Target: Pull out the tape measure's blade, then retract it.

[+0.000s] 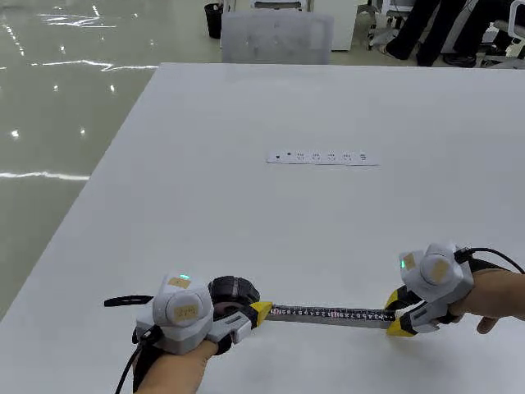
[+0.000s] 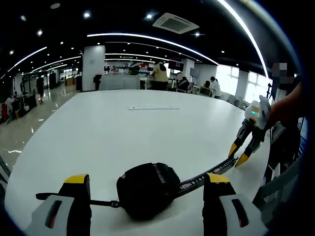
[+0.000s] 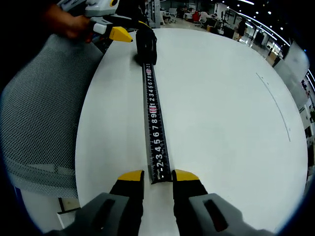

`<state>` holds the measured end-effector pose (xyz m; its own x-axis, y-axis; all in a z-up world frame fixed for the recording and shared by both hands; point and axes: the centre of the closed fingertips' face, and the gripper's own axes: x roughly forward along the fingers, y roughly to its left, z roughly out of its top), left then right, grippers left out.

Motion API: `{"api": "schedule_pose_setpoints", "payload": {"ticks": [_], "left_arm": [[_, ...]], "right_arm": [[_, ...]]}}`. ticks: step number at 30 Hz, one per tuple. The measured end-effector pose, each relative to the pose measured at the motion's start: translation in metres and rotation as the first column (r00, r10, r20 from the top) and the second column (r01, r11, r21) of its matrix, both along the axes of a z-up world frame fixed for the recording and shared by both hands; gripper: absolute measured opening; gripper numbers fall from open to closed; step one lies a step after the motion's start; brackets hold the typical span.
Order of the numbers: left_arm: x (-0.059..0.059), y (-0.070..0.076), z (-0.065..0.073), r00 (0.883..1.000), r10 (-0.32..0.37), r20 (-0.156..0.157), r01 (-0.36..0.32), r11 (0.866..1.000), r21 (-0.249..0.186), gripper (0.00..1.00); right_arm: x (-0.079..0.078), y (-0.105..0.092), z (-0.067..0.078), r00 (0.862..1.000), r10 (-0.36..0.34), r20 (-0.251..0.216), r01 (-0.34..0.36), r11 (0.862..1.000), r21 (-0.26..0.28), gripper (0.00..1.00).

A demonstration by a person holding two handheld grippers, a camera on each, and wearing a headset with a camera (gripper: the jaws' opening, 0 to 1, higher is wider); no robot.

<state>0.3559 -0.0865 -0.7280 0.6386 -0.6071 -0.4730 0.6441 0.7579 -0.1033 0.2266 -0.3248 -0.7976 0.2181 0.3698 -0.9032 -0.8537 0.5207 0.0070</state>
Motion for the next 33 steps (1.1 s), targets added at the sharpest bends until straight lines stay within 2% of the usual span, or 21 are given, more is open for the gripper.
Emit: {"api": "schedule_pose_setpoints", "payload": {"ticks": [2,5,6,11,16,21,25,27,28,30,33], "left_arm": [[-0.001,0.0,-0.001,1.0,0.0,-0.004,0.0,1.0,0.003,0.92],[-0.001,0.0,-0.002,1.0,0.0,-0.011,0.0,1.0,0.004,0.91],[-0.002,0.002,-0.005,1.0,0.006,-0.028,-0.005,1.0,0.013,0.9],[-0.005,0.002,-0.01,0.998,0.028,-0.064,-0.027,0.999,0.028,0.88],[-0.001,-0.001,-0.013,0.997,0.051,-0.056,-0.049,0.998,0.039,0.84],[0.0,-0.007,-0.017,0.996,0.06,-0.062,-0.057,0.997,0.048,0.79],[0.001,-0.015,-0.017,0.995,0.065,-0.071,-0.062,0.997,0.039,0.75],[-0.001,-0.019,-0.02,0.996,0.06,-0.059,-0.055,0.996,0.076,0.72],[-0.002,-0.023,-0.022,0.996,0.059,-0.066,-0.054,0.996,0.074,0.71],[0.0,-0.022,-0.022,0.995,0.08,-0.061,-0.075,0.994,0.085,0.73],[0.001,-0.02,-0.021,0.991,0.116,-0.069,-0.111,0.991,0.072,0.74]], "right_arm": [[0.0,-0.001,0.001,1.0,-0.016,-0.003,0.016,1.0,0.001,0.16],[0.0,0.0,0.0,1.0,-0.016,-0.002,0.016,1.0,-0.001,0.15],[-0.001,0.0,0.0,1.0,-0.013,0.0,0.013,1.0,-0.005,0.15],[0.0,0.001,0.0,1.0,-0.022,-0.008,0.022,0.999,-0.024,0.14],[0.0,0.001,0.0,0.999,-0.045,-0.024,0.044,0.998,-0.039,0.14],[0.0,0.0,-0.001,0.999,-0.032,-0.024,0.031,0.998,-0.049,0.15],[0.0,0.0,-0.001,0.998,-0.053,-0.027,0.052,0.998,-0.048,0.15],[0.0,0.0,-0.001,0.998,-0.061,-0.03,0.06,0.997,-0.05,0.15],[0.0,0.0,-0.001,0.998,-0.057,-0.03,0.055,0.997,-0.054,0.15],[0.0,0.0,-0.001,0.998,-0.059,-0.033,0.058,0.997,-0.056,0.15],[0.0,0.0,-0.001,0.998,-0.059,-0.037,0.057,0.997,-0.059,0.15]]}}
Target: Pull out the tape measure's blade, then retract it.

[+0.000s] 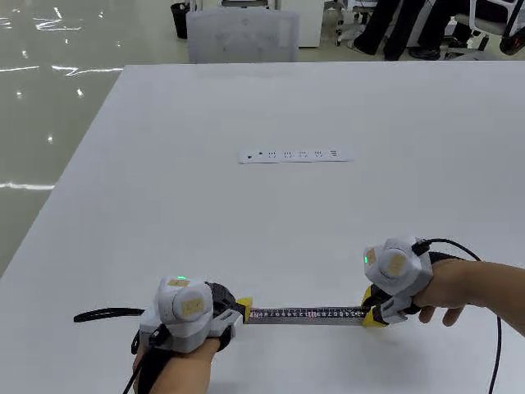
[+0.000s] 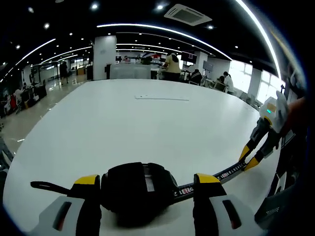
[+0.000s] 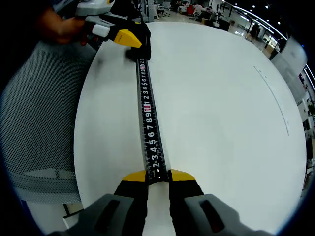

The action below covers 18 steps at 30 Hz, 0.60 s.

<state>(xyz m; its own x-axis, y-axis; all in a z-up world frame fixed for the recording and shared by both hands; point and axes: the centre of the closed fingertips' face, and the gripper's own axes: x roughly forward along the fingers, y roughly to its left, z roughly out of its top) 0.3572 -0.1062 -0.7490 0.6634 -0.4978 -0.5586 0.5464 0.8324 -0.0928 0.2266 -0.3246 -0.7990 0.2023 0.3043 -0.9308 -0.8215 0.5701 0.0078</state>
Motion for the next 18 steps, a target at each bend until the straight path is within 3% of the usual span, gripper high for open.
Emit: {"api": "schedule_pose_setpoints", "payload": {"ticks": [5,6,7,13,18], "left_arm": [[0.0032,0.0016,-0.0019,1.0,0.028,0.012,-0.028,0.999,0.029,0.72],[0.0048,0.0051,-0.0042,0.999,0.021,0.025,-0.023,0.997,0.067,0.69],[0.005,0.0054,-0.0054,1.0,0.016,0.026,-0.018,0.997,0.078,0.67],[0.0072,0.0069,-0.0065,0.999,0.037,0.01,-0.037,0.997,0.071,0.62],[0.0063,0.007,-0.0067,0.999,0.028,0.016,-0.03,0.996,0.08,0.62]], "right_arm": [[-0.0007,0.0004,0.0006,1.0,-0.007,-0.001,0.007,1.0,0.002,0.14],[-0.0001,0.0,0.0,1.0,-0.009,0.0,0.009,1.0,0.004,0.14],[0.0002,-0.0002,-0.0001,1.0,-0.01,0.0,0.01,1.0,0.005,0.14],[0.0003,-0.0004,-0.0002,1.0,-0.013,0.001,0.013,1.0,0.009,0.14],[0.0001,-0.0005,-0.0002,1.0,-0.016,0.005,0.016,1.0,0.012,0.14]]}}
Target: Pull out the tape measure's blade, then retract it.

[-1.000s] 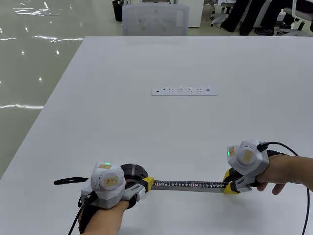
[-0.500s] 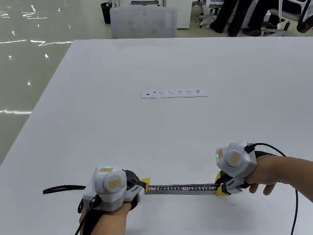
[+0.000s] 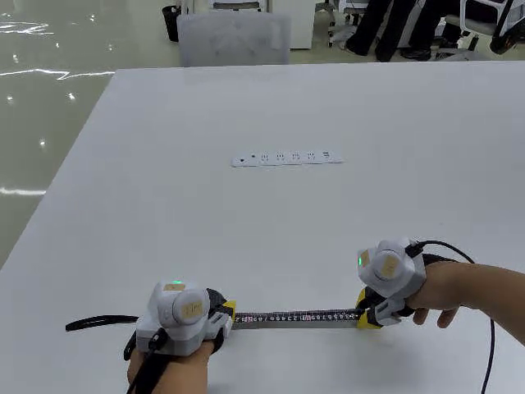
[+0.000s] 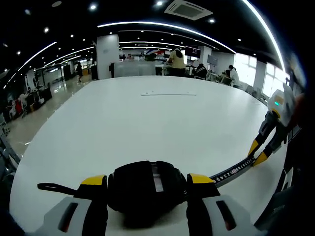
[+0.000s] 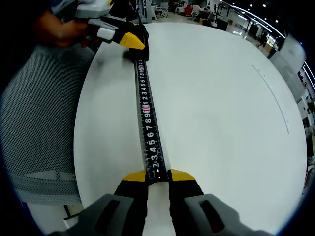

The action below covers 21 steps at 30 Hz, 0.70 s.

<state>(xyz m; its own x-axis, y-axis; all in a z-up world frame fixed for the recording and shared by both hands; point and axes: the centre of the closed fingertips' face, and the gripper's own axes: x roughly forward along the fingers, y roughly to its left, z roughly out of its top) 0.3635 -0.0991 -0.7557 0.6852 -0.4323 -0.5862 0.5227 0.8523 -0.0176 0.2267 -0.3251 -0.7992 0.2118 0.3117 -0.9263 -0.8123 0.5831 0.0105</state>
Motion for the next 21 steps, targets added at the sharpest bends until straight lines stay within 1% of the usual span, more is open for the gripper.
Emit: {"api": "schedule_pose_setpoints", "payload": {"ticks": [6,9,12,14,16,21], "left_arm": [[0.0009,0.0006,-0.0004,1.0,0.006,-0.002,-0.006,1.0,0.001,0.62],[0.0009,0.0012,-0.0014,1.0,0.004,-0.009,-0.004,1.0,0.007,0.62],[0.0007,0.002,-0.0019,1.0,0.012,-0.016,-0.012,1.0,-0.003,0.62],[0.001,0.0022,-0.0028,1.0,0.016,-0.026,-0.017,1.0,-0.007,0.62],[0.0008,0.0019,-0.003,1.0,0.006,-0.021,-0.005,1.0,0.007,0.62],[0.0003,0.0021,-0.0029,1.0,-0.008,-0.017,0.008,1.0,0.01,0.61]], "right_arm": [[0.0003,0.0001,-0.0004,1.0,0.005,0.001,-0.005,1.0,-0.004,0.14],[-0.0001,0.0004,0.0001,1.0,0.004,0.002,-0.004,1.0,-0.004,0.14],[0.0,0.0004,-0.0001,1.0,0.003,0.003,-0.003,1.0,-0.005,0.14],[0.0,0.0003,-0.0003,1.0,0.003,0.004,-0.003,1.0,-0.005,0.14],[0.0,0.0,-0.0005,1.0,0.001,0.004,-0.001,1.0,-0.005,0.14],[-0.0001,0.0009,0.0003,1.0,0.0,0.004,0.0,1.0,-0.003,0.14]]}}
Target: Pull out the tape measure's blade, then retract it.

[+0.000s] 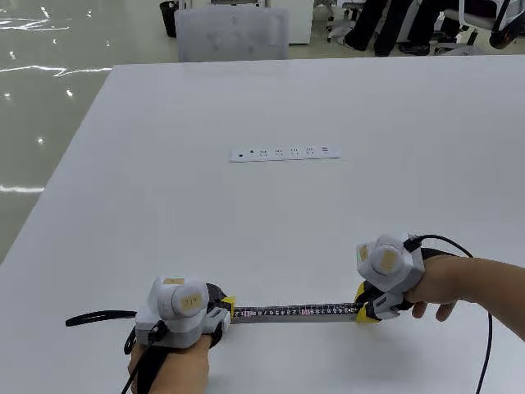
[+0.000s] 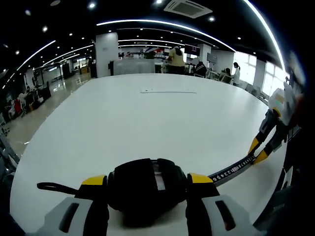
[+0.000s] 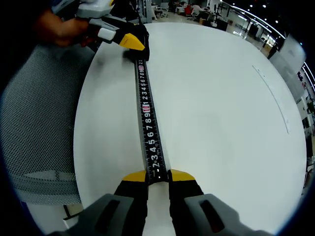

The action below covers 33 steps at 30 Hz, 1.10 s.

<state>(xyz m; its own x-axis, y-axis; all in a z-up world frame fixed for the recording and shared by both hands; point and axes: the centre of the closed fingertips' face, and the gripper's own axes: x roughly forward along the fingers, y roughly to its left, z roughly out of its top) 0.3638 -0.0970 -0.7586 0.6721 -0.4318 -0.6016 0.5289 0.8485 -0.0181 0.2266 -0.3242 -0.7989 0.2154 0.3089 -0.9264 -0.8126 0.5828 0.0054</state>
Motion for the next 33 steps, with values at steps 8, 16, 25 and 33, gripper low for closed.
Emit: {"api": "schedule_pose_setpoints", "payload": {"ticks": [8,16,25,33], "left_arm": [[0.0,0.001,0.0,1.0,-0.015,-0.02,0.015,1.0,0.005,0.59],[-0.001,0.001,-0.001,0.999,-0.019,-0.036,0.019,1.0,-0.009,0.58],[-0.001,0.001,0.0,0.999,-0.015,-0.044,0.014,1.0,-0.02,0.58],[-0.001,0.001,0.0,0.999,-0.02,-0.049,0.019,0.999,-0.026,0.58]], "right_arm": [[0.002,0.002,0.0,1.0,0.005,0.024,-0.006,1.0,0.018,0.14],[0.006,0.004,0.0,1.0,-0.014,0.028,0.013,0.999,0.037,0.14],[0.011,0.011,0.001,0.999,-0.018,0.032,0.016,0.998,0.061,0.14],[0.018,0.02,0.0,0.998,-0.033,0.044,0.029,0.996,0.088,0.14]]}}
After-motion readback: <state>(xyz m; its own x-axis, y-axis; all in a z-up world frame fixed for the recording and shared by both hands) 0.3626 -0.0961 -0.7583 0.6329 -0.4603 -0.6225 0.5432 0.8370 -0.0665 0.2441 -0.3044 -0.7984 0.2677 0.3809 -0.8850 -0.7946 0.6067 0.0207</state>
